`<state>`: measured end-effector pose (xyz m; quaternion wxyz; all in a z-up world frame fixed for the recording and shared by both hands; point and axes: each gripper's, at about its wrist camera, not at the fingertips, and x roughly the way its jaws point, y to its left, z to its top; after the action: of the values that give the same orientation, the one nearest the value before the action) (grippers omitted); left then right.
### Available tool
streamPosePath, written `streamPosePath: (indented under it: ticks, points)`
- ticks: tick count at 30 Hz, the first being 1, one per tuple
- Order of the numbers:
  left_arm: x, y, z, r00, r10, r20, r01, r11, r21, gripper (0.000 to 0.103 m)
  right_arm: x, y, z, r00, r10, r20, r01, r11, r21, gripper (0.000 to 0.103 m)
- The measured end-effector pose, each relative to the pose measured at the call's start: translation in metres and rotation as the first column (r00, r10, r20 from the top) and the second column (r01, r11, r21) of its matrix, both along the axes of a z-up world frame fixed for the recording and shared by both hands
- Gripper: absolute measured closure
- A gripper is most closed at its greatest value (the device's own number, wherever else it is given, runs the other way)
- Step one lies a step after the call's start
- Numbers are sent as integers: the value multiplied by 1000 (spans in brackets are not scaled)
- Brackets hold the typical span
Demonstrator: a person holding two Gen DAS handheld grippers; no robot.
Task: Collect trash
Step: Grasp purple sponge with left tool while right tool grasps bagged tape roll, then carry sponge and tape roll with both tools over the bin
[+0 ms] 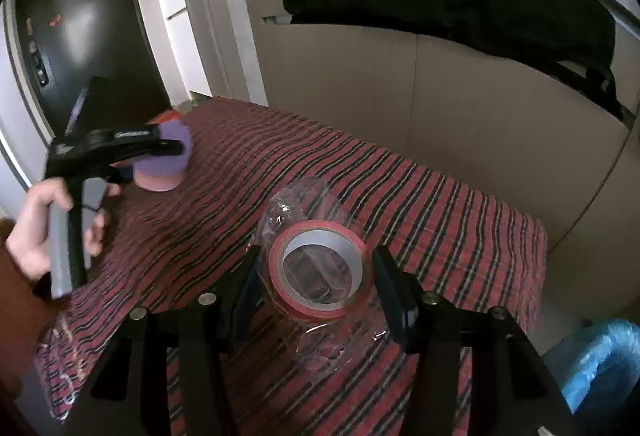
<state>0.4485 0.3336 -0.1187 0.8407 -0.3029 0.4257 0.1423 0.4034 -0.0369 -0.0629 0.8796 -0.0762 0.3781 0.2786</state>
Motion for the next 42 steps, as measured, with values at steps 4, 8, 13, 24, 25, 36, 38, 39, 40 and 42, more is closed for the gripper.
streamPosePath:
  ticks: [4,8,13,24,25,36,38,39,40,42]
  points:
    - [-8,-13,10,999,-26,30,27,999,-26,52,-14,-11,8,1000,-8,9,7,1000,16,52]
    - [-27,-34,34,992,-47,117,38,996,78,68,-21,-20,13,999,-23,33,22,999,26,52]
    - [-47,-64,65,977,-120,174,79,971,224,72,-37,-30,23,996,-40,81,39,999,17,52]
    - [-111,-156,148,891,-283,354,137,913,385,72,-72,-52,59,982,-59,180,56,998,24,52]
    - [-117,-167,156,878,-302,372,144,907,397,72,-76,-57,65,979,-68,195,64,998,26,52]
    - [-163,-292,205,725,-505,469,212,811,546,72,-125,-139,115,915,-229,331,214,973,80,52]
    - [-164,-313,205,705,-537,464,243,797,553,72,-129,-153,120,904,-254,343,237,967,90,52]
    - [-165,-324,204,696,-552,460,259,790,556,72,-131,-162,123,898,-270,347,252,963,99,52]
    - [-166,-332,203,690,-561,458,268,785,558,72,-134,-173,126,892,-289,349,268,957,108,52]
    - [-166,-351,202,676,-581,454,290,776,560,72,-136,-191,129,881,-319,349,296,948,119,52]
